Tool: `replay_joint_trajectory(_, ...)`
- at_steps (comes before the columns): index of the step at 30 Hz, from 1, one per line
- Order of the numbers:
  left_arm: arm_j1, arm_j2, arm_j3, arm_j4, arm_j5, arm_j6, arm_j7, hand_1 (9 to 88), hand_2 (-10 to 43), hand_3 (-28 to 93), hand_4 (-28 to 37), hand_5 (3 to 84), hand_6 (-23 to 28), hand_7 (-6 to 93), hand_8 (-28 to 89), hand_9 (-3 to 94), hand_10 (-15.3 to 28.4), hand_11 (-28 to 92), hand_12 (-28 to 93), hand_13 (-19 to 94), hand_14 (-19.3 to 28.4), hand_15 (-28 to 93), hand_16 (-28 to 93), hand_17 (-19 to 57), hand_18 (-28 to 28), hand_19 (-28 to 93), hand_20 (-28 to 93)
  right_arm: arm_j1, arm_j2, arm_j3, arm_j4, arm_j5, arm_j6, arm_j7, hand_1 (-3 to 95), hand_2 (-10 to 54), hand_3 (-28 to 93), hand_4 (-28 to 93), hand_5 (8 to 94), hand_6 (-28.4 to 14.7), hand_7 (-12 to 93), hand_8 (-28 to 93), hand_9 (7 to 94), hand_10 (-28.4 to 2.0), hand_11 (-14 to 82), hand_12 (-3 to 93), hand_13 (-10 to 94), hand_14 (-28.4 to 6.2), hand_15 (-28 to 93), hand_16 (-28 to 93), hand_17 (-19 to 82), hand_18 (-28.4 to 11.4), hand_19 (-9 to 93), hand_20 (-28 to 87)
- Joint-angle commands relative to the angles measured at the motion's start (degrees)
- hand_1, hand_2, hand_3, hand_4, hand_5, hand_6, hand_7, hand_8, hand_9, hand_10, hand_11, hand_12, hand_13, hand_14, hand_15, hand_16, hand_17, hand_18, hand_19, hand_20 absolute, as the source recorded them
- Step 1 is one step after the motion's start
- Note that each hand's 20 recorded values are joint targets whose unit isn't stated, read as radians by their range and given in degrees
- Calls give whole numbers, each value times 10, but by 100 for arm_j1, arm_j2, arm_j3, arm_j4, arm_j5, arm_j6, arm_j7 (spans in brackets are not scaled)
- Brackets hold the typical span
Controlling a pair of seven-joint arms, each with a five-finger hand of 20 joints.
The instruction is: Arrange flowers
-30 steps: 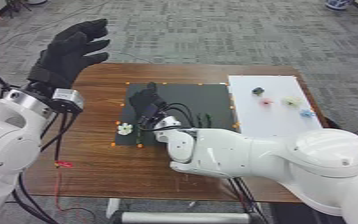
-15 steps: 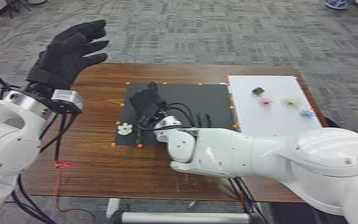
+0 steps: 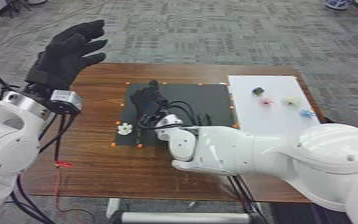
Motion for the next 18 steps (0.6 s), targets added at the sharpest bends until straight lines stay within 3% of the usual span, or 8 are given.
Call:
replay_joint_trajectory(1, -59, -45, 18, -11, -7, 36, -14, 249, -40, 713, -256, 251, 19, 200, -91, 169, 86, 147, 185, 75, 106, 351, -32, -119, 186, 370, 88, 113, -3, 71, -77, -50, 82, -35, 369, -95, 854, -283, 669, 36, 322, -57, 746, -52, 213, 299, 662, -67, 830, 279, 253, -210, 789, 578)
replay_joint_trajectory(7, -12, -39, -18, -33, -7, 58, 13, 250, -39, 713, -254, 251, 20, 193, -87, 169, 85, 131, 196, 77, 105, 325, -9, -117, 184, 357, 102, 136, -11, 48, -74, -36, 145, 22, 364, -95, 854, -283, 670, 35, 314, -59, 739, -55, 226, 284, 660, -68, 832, 276, 252, -211, 789, 578)
replay_joint_trajectory(14, 20, -49, -35, -47, -12, 44, 16, 249, -37, 710, -253, 249, 19, 189, -83, 169, 82, 114, 205, 79, 102, 300, 0, -116, 182, 348, 107, 73, 13, 243, -133, -118, -497, 444, 406, -95, 882, -252, 661, 23, 316, -45, 737, -56, 168, 326, 647, -77, 833, 275, 250, -215, 792, 579)
replay_joint_trajectory(18, 171, -54, -164, -107, 1, 92, 49, 250, -36, 708, -251, 248, 18, 182, -79, 171, 80, 97, 214, 83, 98, 281, 13, -115, 183, 344, 110, 168, 136, 315, -268, -62, -457, 468, 443, -95, 898, -179, 656, 19, 292, -51, 730, -63, 144, 341, 641, -71, 807, 339, 248, -218, 794, 580)
